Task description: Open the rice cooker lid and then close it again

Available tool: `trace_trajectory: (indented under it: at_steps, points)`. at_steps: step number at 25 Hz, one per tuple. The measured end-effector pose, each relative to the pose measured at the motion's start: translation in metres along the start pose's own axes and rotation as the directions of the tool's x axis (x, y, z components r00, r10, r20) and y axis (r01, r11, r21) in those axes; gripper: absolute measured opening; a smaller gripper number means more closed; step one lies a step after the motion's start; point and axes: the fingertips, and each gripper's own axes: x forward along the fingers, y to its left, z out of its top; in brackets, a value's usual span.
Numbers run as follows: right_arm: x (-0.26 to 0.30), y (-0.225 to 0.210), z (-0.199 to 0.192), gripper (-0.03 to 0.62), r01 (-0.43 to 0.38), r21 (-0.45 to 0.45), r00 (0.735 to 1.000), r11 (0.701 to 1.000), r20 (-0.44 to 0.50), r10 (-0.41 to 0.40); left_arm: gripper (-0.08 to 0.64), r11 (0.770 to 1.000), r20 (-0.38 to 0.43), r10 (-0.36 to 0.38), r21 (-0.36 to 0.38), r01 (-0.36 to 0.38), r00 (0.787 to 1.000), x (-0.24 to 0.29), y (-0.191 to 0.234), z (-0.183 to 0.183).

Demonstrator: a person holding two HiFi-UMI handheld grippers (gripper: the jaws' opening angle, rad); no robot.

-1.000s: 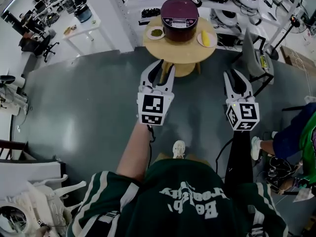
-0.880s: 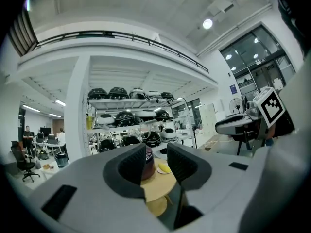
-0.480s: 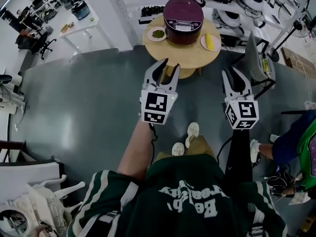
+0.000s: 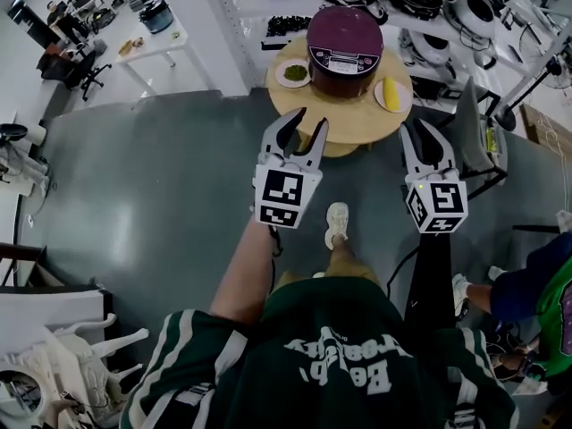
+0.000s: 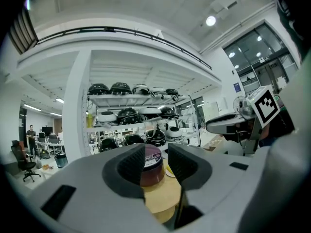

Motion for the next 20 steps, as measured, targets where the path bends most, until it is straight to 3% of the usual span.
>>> trace_trajectory:
  at_steps: [12,20]
  points:
    - [0.127,-0.064,-0.009,0.101,-0.046,-0.002,0.999,0.999,0.015,0.046,0.135,1.0,-0.015,0.031,0.0,-0.031,0.999,0.125,0.054,-0.006]
    - [0.233,-0.102,-0.016,0.1,-0.123,0.016,0.992,0.992,0.007,0.123,0.135,0.998,-0.05,0.061,0.006,-0.061,0.997,0.222,0.102,-0.009]
